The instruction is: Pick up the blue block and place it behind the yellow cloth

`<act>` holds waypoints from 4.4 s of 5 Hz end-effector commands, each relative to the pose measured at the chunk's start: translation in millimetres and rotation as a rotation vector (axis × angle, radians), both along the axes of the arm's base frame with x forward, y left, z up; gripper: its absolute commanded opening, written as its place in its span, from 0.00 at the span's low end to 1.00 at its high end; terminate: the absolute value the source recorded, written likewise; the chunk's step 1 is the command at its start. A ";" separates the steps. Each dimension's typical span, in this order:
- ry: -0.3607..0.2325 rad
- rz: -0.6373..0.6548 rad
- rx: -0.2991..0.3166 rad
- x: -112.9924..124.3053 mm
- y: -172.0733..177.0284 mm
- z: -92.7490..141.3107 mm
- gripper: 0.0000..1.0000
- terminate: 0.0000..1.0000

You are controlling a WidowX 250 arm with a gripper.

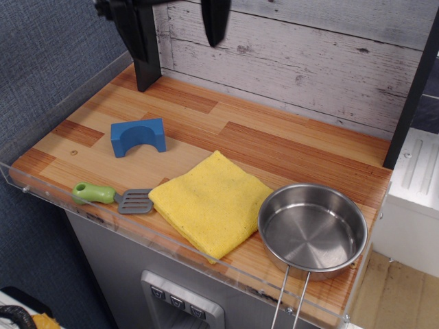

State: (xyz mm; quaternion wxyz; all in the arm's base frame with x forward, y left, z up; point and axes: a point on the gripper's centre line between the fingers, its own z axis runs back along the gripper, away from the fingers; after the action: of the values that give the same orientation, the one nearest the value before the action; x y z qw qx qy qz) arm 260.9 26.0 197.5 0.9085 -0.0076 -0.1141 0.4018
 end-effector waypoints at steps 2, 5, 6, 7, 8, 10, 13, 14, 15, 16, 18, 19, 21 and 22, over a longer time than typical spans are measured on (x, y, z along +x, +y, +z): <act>-0.022 0.657 -0.057 7.2 -17.3 -1.5 1.00 0.00; 0.000 0.861 0.005 23.7 17.0 -14.6 1.00 0.00; -0.011 0.856 0.036 33.8 40.1 -12.0 1.00 0.00; -0.009 0.851 0.074 44.1 58.7 -15.0 1.00 0.00; 0.002 0.846 0.116 62.0 73.6 -26.8 1.00 0.00; 0.054 0.860 0.148 71.5 95.5 -58.7 1.00 0.00; 0.146 0.811 0.125 72.5 82.6 -113.8 1.00 0.00; 0.162 0.826 0.090 67.2 83.9 -125.9 1.00 0.00; 0.180 0.821 0.071 63.2 91.3 -137.3 1.00 0.00; 0.199 0.810 0.039 60.9 98.5 -151.7 1.00 0.00; 0.232 0.776 0.019 56.1 105.3 -173.0 1.00 0.00; 0.220 0.740 0.007 57.1 104.3 -176.8 1.00 0.00; 0.192 0.693 0.024 62.2 98.0 -172.0 0.00 0.00; 0.180 0.668 0.019 63.5 95.6 -167.8 0.00 0.00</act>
State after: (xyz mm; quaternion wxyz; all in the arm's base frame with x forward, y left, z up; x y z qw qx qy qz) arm 320.5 123.8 11.1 0.7338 0.0844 -0.0099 0.6740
